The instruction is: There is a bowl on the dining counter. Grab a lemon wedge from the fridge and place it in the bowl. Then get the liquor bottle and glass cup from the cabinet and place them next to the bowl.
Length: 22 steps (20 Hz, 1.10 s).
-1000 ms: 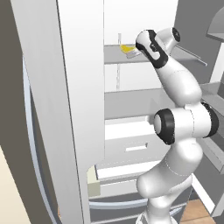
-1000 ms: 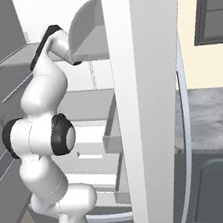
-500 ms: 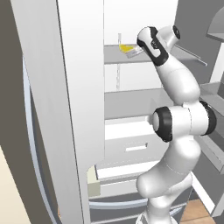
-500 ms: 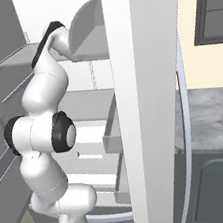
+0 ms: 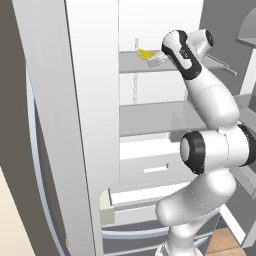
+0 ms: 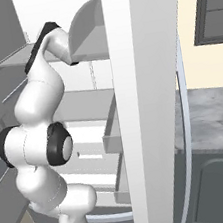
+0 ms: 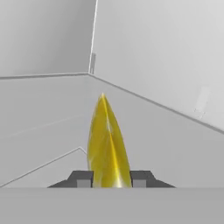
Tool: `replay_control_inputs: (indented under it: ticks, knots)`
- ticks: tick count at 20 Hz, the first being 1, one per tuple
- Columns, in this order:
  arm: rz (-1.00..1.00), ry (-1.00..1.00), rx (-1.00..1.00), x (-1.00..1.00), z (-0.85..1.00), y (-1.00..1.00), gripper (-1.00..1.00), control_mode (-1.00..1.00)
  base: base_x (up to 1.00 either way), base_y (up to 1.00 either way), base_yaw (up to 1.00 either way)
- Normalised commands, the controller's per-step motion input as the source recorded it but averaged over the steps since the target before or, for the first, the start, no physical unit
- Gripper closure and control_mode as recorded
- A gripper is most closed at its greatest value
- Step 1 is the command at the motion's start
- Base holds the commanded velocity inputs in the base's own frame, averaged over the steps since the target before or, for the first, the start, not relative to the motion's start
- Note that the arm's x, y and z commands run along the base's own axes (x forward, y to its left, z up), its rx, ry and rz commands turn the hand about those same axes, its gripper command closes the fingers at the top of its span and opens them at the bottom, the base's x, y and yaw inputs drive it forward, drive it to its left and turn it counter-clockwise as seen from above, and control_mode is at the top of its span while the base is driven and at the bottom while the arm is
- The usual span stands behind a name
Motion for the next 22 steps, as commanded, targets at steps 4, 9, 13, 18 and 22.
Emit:
replay_control_inputs:
  ticks: [4, 9, 13, 18, 22]
  knots:
    - [0.00, -0.20, 0.00, -0.92, 0.00, 0.28, 1.00, -1.00, 0.00, 0.00, 0.00]
    - [0.00, -0.22, 0.00, -1.00, 0.04, 0.26, 1.00, -1.00, 0.00, 0.00, 0.00]
    - [0.00, -0.13, 0.00, -1.00, 0.18, 0.07, 1.00, -1.00, 0.00, 0.00, 0.00]
    - [-0.01, -0.05, 0.03, -1.00, 0.33, -0.18, 1.00, -1.00, 0.00, 0.00, 0.00]
    - [0.00, -0.05, 0.03, -1.00, 0.29, -0.22, 1.00, -1.00, 0.00, 0.00, 0.00]
